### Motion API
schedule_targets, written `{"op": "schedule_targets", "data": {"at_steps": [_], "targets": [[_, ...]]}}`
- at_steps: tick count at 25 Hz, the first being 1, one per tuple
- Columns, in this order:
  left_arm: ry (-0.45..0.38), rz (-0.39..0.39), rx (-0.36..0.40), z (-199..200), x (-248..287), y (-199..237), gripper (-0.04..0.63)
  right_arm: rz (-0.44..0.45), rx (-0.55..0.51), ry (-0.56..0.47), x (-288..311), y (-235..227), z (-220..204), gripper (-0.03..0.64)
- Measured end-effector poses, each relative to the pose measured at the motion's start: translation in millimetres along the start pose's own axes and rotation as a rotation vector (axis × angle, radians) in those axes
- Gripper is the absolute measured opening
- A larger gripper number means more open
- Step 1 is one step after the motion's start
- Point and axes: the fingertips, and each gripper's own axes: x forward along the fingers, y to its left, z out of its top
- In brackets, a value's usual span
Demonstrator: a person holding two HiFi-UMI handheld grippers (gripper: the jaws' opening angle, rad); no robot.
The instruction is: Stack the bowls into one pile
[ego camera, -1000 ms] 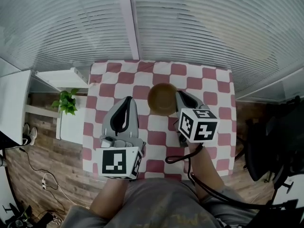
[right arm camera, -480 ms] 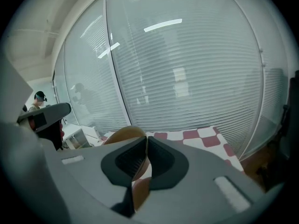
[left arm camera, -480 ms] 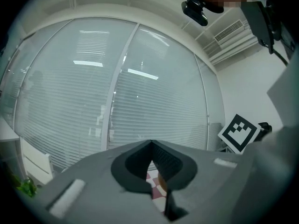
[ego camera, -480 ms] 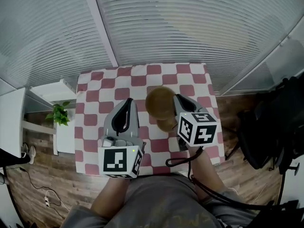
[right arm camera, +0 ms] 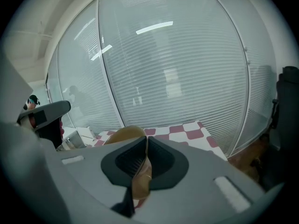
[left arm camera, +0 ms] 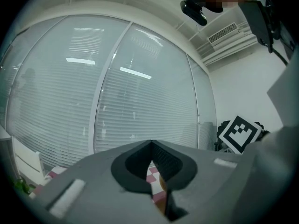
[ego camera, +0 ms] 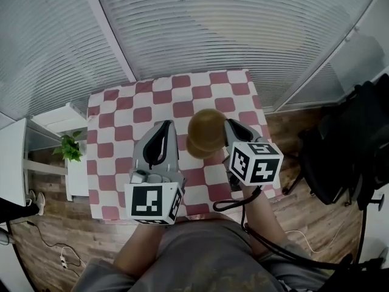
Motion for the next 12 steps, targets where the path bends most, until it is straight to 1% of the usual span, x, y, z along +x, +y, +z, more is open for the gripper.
{"op": "schedule_targets", "data": {"at_steps": [12], "targets": [[0.088, 0.016, -0.031, -39.3, 5.9, 7.1, 0.000, 0.000, 0.034, 0.122, 27.0, -9.5, -60.1, 0.040]]}}
